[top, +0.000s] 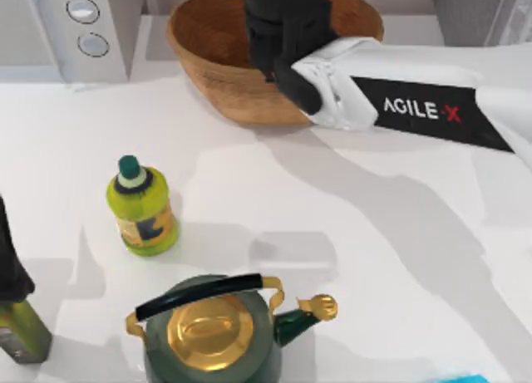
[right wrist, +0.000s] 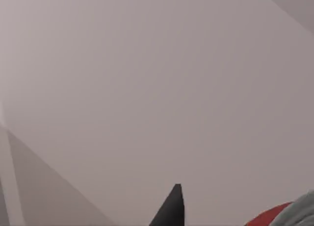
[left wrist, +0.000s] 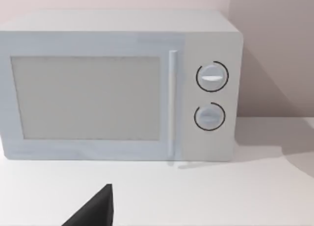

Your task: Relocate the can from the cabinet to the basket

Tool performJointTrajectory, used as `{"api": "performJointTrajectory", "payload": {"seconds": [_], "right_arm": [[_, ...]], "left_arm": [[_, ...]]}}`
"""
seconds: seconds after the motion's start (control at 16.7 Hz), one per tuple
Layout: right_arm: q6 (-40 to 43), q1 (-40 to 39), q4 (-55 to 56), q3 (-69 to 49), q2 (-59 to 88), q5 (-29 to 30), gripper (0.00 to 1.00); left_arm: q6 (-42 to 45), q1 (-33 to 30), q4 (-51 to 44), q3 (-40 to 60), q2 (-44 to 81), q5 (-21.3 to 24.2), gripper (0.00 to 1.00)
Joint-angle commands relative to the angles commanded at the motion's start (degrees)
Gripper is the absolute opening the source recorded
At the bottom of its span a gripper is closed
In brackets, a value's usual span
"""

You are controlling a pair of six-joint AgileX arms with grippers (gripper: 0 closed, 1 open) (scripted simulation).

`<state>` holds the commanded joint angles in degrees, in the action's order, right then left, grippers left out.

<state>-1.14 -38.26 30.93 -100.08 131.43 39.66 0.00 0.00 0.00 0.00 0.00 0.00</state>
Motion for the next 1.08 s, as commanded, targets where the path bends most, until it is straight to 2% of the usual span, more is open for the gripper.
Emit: {"api": "performJointTrajectory", "payload": {"seconds": [0.36, 1.08], "right_arm": [[0.0, 0.0, 0.0, 0.0, 0.0, 0.0, 0.98], [0.0, 0.0, 0.0, 0.0, 0.0, 0.0, 1.00]], "left_arm": [[0.0, 0.0, 0.0, 0.0, 0.0, 0.0, 1.00], [0.0, 0.0, 0.0, 0.0, 0.0, 0.0, 1.00]]}}
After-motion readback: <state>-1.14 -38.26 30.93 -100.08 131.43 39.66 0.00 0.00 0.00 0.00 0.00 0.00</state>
